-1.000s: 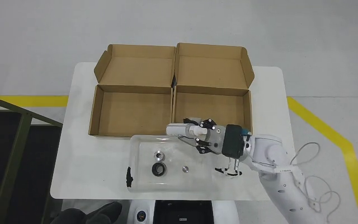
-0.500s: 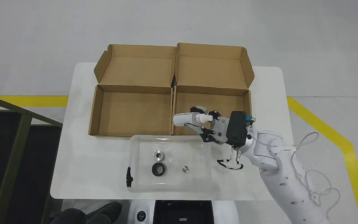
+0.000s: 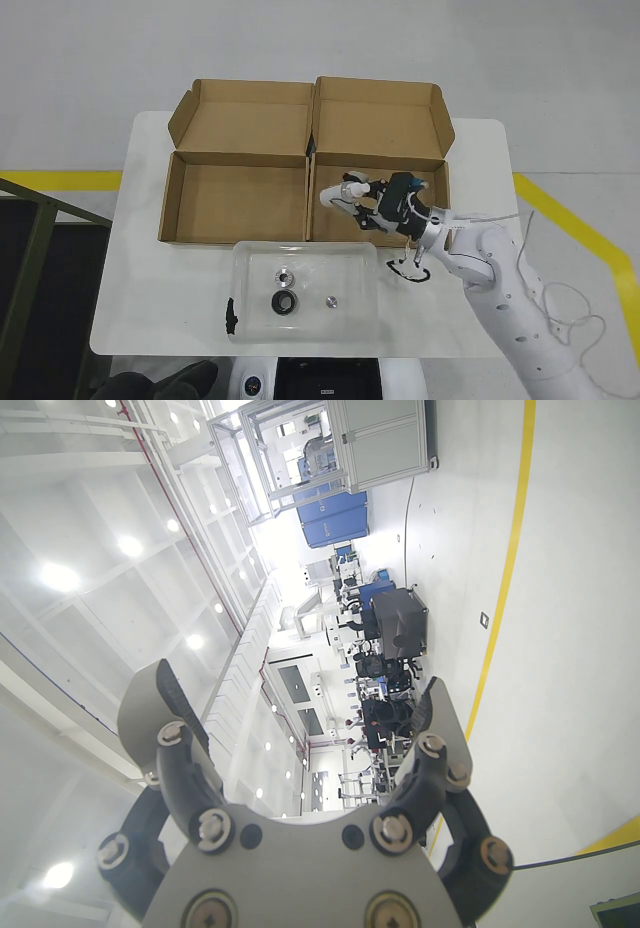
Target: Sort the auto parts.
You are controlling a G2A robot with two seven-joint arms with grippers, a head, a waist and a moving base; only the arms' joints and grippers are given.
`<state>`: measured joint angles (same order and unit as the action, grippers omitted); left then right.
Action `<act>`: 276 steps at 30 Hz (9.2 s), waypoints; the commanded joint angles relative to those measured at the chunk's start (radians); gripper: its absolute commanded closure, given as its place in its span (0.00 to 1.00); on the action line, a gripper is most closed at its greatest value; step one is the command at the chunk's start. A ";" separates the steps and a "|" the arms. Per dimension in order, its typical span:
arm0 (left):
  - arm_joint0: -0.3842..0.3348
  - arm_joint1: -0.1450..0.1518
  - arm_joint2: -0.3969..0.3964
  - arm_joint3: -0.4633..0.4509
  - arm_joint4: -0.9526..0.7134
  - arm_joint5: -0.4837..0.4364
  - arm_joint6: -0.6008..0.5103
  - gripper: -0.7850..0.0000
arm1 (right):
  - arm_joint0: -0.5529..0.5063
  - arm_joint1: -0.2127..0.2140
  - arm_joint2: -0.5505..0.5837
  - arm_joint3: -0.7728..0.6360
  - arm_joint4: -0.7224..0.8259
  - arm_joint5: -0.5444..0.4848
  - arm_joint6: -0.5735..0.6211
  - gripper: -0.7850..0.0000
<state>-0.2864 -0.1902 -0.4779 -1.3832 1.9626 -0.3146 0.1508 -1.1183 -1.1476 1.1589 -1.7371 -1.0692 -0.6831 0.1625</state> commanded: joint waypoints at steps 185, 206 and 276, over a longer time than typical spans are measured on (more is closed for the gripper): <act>0.000 0.000 0.000 0.000 0.000 0.000 0.000 0.00 | -0.081 0.074 -0.191 -0.292 -0.235 -0.060 0.030 1.00; 0.000 0.000 0.000 0.000 0.000 0.000 0.000 0.00 | -0.122 0.081 -0.067 -0.273 -0.093 -0.029 -0.118 1.00; 0.000 0.000 0.000 0.000 0.000 0.000 0.000 0.00 | 0.524 -0.034 -0.398 0.470 -0.060 -0.078 0.536 0.62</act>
<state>-0.2864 -0.1902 -0.4779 -1.3832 1.9626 -0.3146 0.1508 -0.5947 -1.1808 0.7607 -1.2669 -1.1333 -0.7601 0.7039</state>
